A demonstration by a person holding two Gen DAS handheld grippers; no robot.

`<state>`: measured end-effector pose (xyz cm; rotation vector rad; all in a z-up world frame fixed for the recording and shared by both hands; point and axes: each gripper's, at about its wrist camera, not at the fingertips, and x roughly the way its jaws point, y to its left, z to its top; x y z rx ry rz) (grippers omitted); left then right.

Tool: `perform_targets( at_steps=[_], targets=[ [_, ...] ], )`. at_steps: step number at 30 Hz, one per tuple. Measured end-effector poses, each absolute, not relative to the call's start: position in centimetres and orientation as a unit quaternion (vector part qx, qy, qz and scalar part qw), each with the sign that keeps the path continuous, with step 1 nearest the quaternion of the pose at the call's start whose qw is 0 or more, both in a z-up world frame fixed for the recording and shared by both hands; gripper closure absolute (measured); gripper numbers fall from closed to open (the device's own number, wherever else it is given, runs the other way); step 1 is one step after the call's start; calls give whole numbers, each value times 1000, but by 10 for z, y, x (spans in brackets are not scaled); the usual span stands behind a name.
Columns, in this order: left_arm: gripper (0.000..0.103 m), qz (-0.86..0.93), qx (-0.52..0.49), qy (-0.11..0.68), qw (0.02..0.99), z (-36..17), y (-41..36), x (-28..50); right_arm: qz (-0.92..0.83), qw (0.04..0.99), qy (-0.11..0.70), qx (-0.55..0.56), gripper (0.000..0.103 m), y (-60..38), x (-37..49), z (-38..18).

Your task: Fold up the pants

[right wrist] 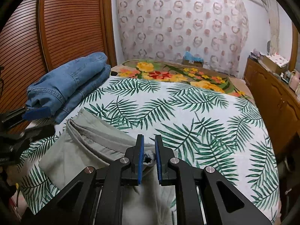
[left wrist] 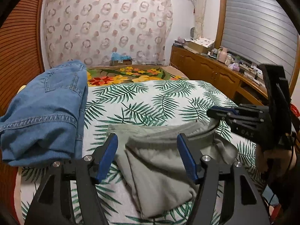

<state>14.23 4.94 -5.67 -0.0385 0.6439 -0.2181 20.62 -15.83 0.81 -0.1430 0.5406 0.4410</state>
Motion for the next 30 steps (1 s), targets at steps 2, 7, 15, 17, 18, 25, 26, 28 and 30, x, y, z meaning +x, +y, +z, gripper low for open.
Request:
perform_targets(
  at_steps=[2,7,15,17,18,25,26,28,30],
  targets=[
    [37,-103,-16,317,943,-60,50,135,213,937,266,-72,79,-162,202,8],
    [37,-106,-22,328,938,-72,53,119,218,934,274,-76,74,-177,187,3],
    [63,-128,-35,350,927,-90,53,104,242,924,290,-62,73,-199,154,-3],
    [65,-131,-34,355,925,-94,50,102,245,921,295,-69,74,-202,146,-7],
    [65,-130,-32,358,924,-95,50,102,246,919,298,-73,74,-203,142,-10],
    [65,-116,-25,374,920,-106,48,104,246,914,315,-74,74,-209,137,-21],
    [65,-115,-26,376,919,-107,48,104,248,913,317,-72,74,-208,139,-22],
    [65,-114,-27,378,918,-108,49,105,253,910,320,-70,74,-208,141,-23],
    [65,-113,-27,381,917,-110,49,105,255,908,324,-74,74,-206,142,-25]
  ],
)
